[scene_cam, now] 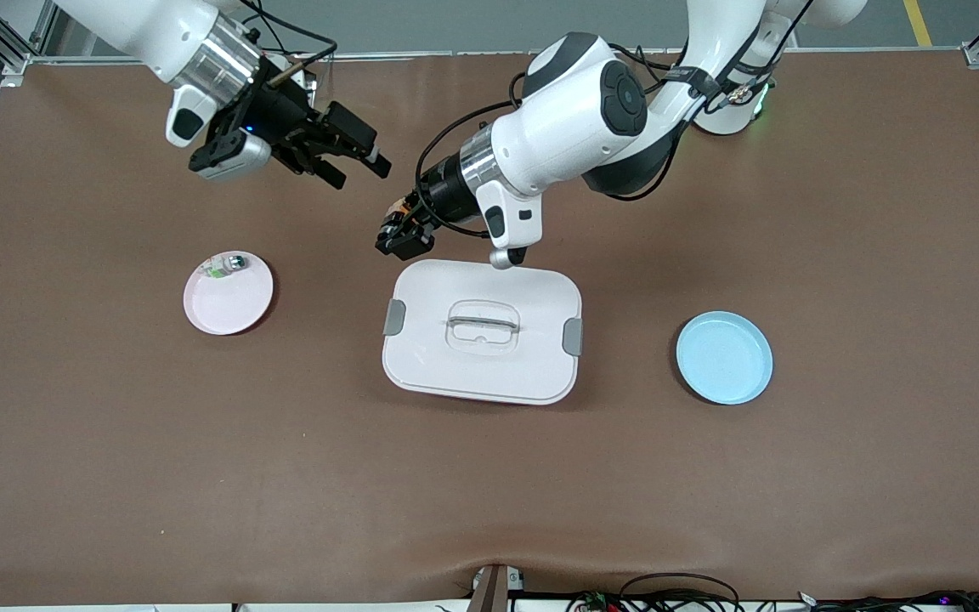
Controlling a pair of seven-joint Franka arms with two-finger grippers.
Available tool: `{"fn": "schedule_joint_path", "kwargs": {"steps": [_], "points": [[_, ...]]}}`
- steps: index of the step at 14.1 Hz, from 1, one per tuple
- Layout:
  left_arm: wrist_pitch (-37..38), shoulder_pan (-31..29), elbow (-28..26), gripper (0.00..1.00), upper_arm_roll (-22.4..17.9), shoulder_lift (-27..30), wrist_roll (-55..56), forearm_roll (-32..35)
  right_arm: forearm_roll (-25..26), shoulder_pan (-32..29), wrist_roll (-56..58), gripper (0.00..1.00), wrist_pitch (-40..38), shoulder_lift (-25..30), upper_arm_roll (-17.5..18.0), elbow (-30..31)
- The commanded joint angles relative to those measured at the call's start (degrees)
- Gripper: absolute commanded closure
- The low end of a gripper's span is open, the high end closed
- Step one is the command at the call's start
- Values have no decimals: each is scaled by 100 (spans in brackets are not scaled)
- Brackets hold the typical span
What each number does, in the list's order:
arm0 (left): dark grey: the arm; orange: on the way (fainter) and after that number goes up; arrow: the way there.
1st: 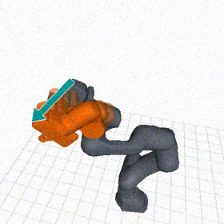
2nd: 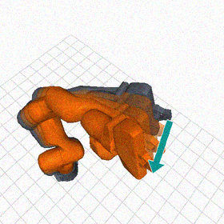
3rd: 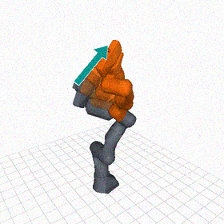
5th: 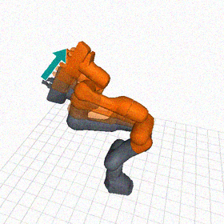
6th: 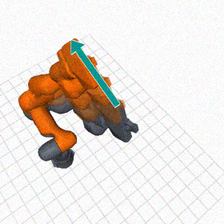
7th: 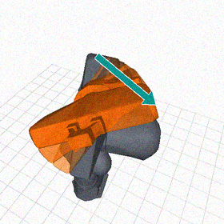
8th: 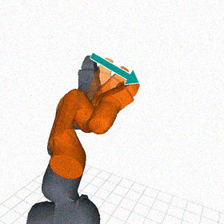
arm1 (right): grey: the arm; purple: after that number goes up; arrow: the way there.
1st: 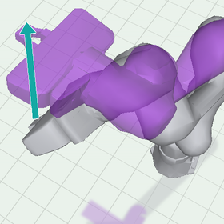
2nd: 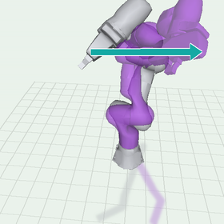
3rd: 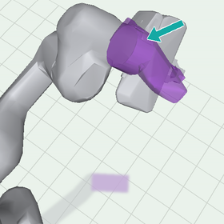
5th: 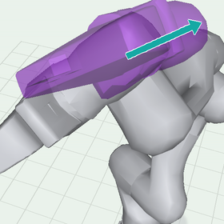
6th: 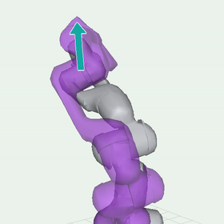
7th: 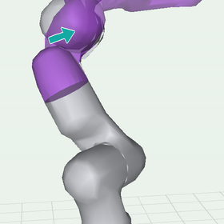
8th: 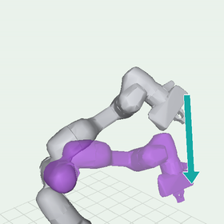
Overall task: Transfer orange switch to right arm and place
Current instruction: 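Reach the right gripper toward the switch held by the left gripper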
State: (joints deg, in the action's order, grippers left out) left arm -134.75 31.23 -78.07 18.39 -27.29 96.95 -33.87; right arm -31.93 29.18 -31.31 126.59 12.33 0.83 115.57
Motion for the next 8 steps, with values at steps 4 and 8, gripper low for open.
{"fn": "schedule_joint_path", "kwargs": {"steps": [4, 8], "points": [[-43, 50, 152, 100, -73, -49, 17, -94, -103, 158, 20, 0, 348, -116, -39, 150], [-43, 68, 248, 100, -73, -75, 43, -94, -103, 158, 46, 0, 628, -327, -39, 141]]}}
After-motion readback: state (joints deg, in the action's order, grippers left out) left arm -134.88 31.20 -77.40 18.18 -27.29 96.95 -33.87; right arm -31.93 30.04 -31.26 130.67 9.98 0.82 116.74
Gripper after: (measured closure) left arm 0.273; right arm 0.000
